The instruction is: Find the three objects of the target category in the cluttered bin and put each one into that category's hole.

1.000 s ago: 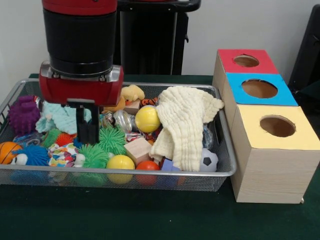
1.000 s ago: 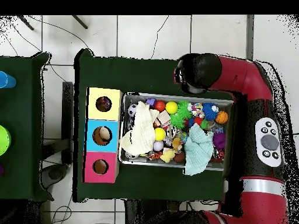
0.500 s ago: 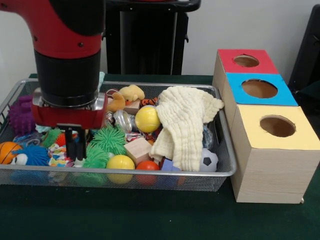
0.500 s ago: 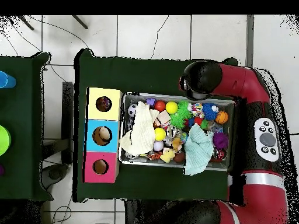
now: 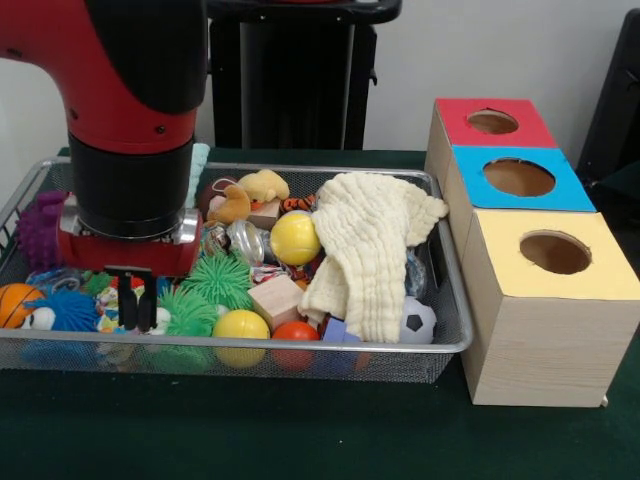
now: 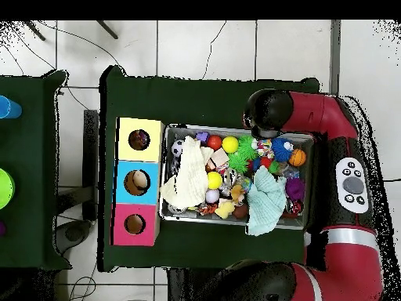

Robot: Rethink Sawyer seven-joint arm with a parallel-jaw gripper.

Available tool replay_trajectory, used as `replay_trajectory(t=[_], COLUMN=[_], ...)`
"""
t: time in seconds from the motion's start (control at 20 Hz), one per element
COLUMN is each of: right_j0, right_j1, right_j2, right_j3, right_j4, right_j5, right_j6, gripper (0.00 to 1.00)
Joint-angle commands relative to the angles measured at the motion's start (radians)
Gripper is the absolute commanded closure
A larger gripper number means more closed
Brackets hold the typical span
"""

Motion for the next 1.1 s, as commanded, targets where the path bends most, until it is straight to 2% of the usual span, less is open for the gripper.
replay_trajectory(t=[0.05,0.2,0.4,0.55,0.95,1.1], right_j0=[-0.008,-0.007,0.002,0.001,-0.010,-0.011], right_j1=[0.006,0.002,-0.041,-0.040,-0.051,-0.049], right_j2=[0.035,0.032,0.003,-0.007,-0.009,-0.005], right_j3=[-0.024,-0.030,0.016,0.022,0.118,0.122], right_j4=[-0.089,-0.101,-0.114,-0.117,-0.104,-0.106], right_j5=[0.106,0.135,0.167,0.213,0.214,0.210], right_j6=[-0.340,-0.344,-0.320,-0.313,-0.262,-0.258], gripper=[1.00,1.00,1.00,1.00,1.00,1.00])
